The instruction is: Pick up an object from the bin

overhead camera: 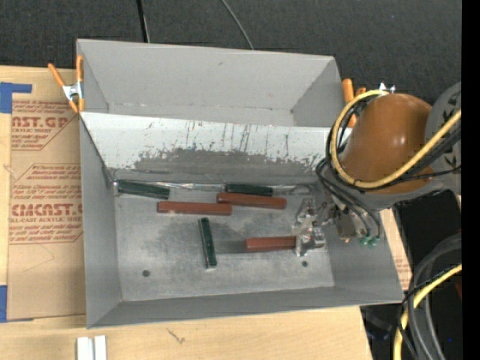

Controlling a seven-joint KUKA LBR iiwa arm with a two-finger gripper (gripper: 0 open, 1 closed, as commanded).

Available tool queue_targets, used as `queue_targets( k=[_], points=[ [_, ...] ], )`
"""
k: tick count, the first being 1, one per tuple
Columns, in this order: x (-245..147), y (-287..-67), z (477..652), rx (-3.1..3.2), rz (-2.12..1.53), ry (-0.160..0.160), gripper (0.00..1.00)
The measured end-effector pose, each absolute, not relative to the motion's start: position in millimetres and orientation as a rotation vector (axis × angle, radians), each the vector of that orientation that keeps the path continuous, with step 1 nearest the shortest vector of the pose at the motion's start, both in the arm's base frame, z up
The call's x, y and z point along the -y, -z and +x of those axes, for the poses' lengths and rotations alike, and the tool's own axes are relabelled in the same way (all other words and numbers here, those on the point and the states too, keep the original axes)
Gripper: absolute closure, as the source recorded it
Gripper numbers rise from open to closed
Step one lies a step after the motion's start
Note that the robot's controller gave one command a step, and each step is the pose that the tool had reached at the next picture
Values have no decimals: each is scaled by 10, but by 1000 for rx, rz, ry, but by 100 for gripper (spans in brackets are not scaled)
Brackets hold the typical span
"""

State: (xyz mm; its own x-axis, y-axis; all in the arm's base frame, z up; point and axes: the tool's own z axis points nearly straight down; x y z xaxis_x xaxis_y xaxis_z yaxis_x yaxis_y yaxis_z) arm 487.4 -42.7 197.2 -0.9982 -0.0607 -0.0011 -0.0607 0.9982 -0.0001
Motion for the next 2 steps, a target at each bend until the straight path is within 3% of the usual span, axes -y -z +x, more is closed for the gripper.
queue_targets(
  k=[1, 2],
  points=[
    [427, -1972, 4874, -3139, -95, 0, 100],
    [417, -2377, 4978, -3143, 65, -1, 100]
  ],
)
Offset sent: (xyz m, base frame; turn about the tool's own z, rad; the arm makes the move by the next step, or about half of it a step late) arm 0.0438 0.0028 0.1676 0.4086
